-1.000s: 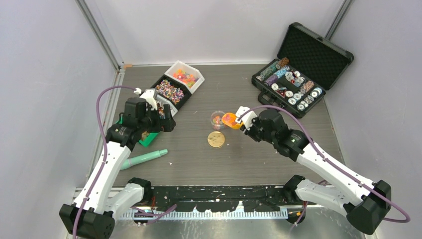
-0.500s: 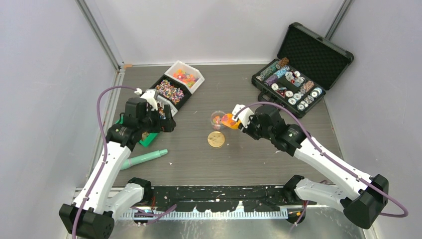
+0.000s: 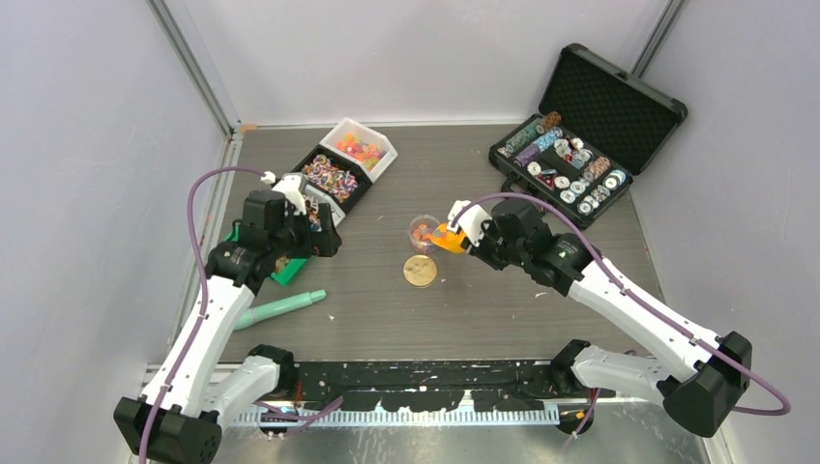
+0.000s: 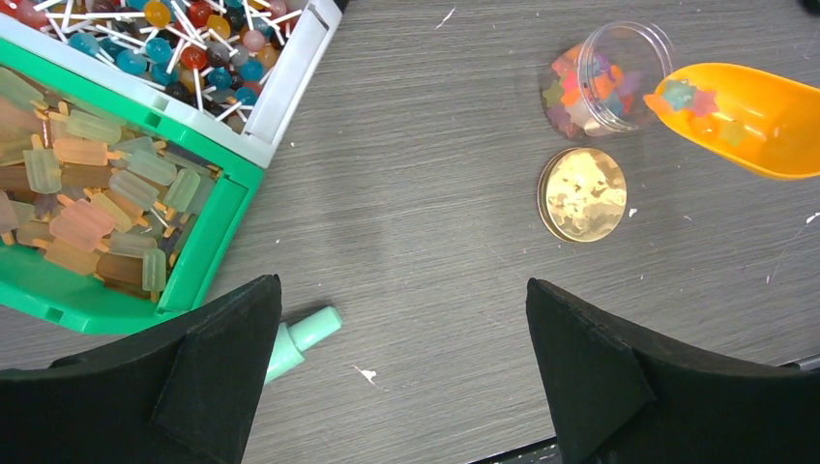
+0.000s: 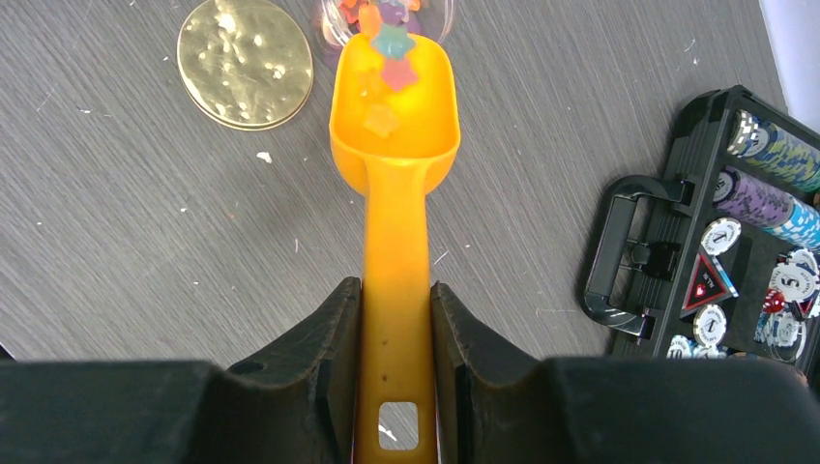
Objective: Pack the candies
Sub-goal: Place the fake candies in the packing bottle, then scoop the fake candies from the storage box.
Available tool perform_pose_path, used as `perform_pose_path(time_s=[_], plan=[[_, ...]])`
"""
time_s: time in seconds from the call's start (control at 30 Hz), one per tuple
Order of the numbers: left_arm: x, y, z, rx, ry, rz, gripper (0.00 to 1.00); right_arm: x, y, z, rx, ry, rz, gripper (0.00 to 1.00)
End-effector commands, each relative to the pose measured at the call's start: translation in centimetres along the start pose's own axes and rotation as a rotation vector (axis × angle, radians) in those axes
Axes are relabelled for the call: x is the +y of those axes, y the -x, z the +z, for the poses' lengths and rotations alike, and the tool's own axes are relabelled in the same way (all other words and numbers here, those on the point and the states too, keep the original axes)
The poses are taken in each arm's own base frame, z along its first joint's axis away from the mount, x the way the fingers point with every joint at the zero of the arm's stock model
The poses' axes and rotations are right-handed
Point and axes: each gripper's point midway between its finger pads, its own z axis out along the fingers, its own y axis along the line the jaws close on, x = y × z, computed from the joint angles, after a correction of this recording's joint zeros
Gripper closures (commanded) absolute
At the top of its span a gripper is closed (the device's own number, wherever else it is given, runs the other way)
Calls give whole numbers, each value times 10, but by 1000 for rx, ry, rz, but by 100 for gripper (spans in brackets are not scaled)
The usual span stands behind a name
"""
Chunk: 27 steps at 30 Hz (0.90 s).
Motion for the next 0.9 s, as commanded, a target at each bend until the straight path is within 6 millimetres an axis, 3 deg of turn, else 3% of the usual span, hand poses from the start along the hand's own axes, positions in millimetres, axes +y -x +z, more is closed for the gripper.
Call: perform_pose_path(time_s=[0.0, 0.47, 0.87], plan=[[-3, 17, -10, -62, -2, 29, 0, -11, 26, -11, -62, -27, -15, 100], [0, 18, -11, -65, 13, 29, 0, -10, 23, -19, 24, 1, -36, 100], [4, 18, -12, -68, 39, 20, 0, -11, 33, -22, 54, 21, -66, 100]])
